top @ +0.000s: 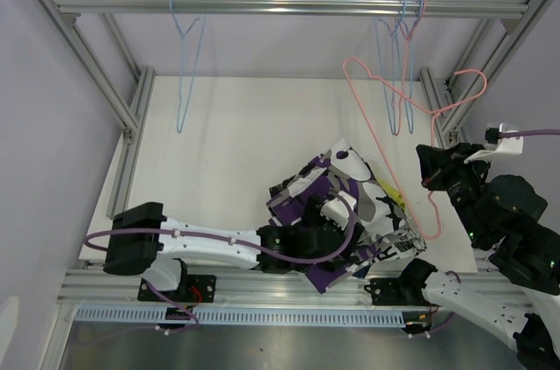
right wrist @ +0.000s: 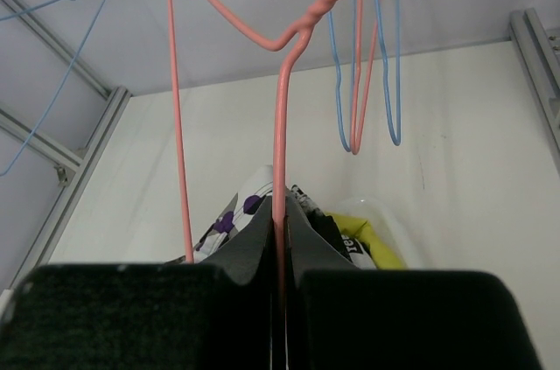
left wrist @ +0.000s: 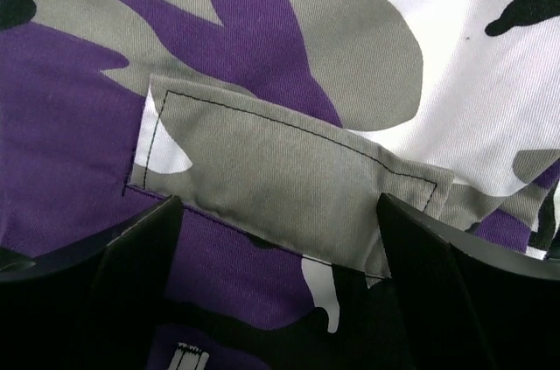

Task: Remove the trousers from the hanger
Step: Place the trousers in the bin, then place the hanger at the clothesline.

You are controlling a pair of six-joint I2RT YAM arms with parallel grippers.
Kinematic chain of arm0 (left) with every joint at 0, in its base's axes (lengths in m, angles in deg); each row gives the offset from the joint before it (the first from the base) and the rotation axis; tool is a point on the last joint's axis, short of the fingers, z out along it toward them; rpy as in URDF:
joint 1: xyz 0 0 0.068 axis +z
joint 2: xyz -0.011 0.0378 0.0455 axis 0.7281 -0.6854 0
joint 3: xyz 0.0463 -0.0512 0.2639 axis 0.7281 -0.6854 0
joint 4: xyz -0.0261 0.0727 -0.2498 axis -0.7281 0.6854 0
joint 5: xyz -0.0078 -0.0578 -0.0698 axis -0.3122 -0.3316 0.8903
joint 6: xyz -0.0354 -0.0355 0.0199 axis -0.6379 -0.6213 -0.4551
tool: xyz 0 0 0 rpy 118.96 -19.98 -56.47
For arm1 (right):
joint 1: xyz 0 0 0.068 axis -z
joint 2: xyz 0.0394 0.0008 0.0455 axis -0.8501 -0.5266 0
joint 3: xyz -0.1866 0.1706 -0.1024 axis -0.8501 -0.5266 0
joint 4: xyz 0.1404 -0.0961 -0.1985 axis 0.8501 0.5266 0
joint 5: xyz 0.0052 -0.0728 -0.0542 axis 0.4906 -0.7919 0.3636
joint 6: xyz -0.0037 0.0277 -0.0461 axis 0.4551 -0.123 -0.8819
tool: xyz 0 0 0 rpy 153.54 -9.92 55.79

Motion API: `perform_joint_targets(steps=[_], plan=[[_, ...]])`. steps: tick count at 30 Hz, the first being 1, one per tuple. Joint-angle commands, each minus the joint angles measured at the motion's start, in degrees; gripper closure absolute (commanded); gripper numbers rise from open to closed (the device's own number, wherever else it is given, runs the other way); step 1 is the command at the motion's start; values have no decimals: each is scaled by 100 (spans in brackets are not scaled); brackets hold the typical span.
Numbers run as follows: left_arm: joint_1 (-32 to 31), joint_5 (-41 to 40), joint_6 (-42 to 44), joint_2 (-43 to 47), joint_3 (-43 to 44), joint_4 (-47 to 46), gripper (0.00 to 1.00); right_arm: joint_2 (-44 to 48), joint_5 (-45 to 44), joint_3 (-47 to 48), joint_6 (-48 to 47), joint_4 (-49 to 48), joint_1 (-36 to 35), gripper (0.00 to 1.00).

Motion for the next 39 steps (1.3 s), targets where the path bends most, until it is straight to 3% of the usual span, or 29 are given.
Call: perform_joint_targets(steps=[1, 4, 12, 18, 22, 27, 30, 39], plan=[[-217, 154, -195, -126, 238, 705, 4, 27, -7, 200, -68, -178, -6, 100], [-297, 57, -125, 364, 353, 1039, 2, -8, 2, 306, -120, -205, -15, 100], [-622, -638, 288, 1903, 1231, 3014, 1, -526, 37, 754, -261, -21, -15, 100], [-622, -1224, 998, 3090, 1776, 3615, 1, -1168, 80, 1132, -287, 270, -6, 100], [-500, -1833, 2253, 3530, 1891, 3292, 0, -1695, 230, 1492, -296, 541, -6, 100], [-8, -1685, 3055, 4145, 1531, 2492, 1, -2441, 275, 1923, -402, 613, -6, 100], [509, -1421, 3469, 4532, 778, 1806, 1, -2924, 274, 2388, -489, 718, 3, 100], [2004, -340, 3049, 4902, -297, 1365, 1, -4525, 336, 4427, -797, 1315, 38, 100]])
